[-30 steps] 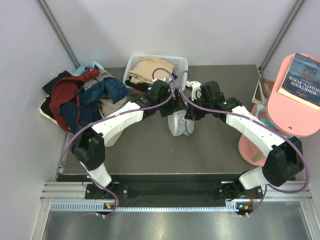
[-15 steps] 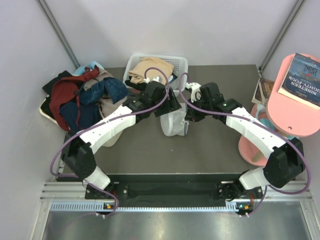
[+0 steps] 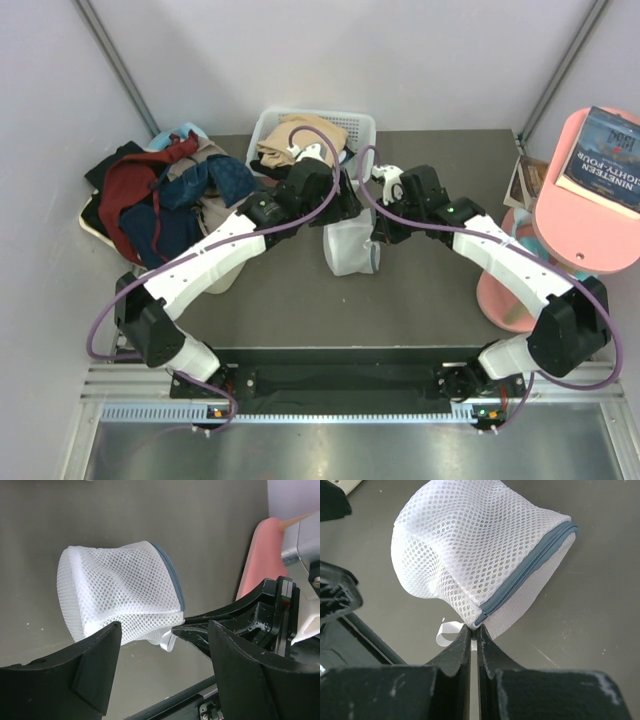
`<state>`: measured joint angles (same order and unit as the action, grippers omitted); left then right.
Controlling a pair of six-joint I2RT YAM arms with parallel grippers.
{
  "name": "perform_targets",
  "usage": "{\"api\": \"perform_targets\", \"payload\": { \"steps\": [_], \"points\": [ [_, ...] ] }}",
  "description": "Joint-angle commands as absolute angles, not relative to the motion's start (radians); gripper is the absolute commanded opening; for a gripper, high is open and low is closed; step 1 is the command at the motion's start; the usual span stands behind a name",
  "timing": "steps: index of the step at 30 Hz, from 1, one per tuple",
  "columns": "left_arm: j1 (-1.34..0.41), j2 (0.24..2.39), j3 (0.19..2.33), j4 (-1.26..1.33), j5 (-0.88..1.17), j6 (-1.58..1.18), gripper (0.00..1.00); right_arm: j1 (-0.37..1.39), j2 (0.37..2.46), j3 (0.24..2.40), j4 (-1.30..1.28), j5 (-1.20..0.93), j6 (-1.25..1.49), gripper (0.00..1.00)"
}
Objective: Unzip the laundry bag and remove the bra
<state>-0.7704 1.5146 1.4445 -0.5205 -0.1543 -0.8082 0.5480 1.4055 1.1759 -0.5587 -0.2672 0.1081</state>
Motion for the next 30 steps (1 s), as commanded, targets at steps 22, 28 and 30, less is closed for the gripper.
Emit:
{"api": "perform_targets", "payload": {
  "steps": [22, 28, 30],
  "points": [
    [-0.765, 1.7, 1.394, -0.344, 0.121, -0.85, 0.25, 0.566, 1.348, 1.189, -0.509, -0.29, 0.12, 0.0],
    [-0.747, 1.695, 1.367, -0.284, 0.17, -0.845, 0.0, 0.566, 1.318, 1.17, -0.514, -0.311, 0.146, 0.09],
    [-0.733, 1.68, 1.327, -0.224, 0.198, -0.854, 0.0, 0.566, 1.302, 1.155, -0.523, -0.314, 0.159, 0.27]
  ]
}}
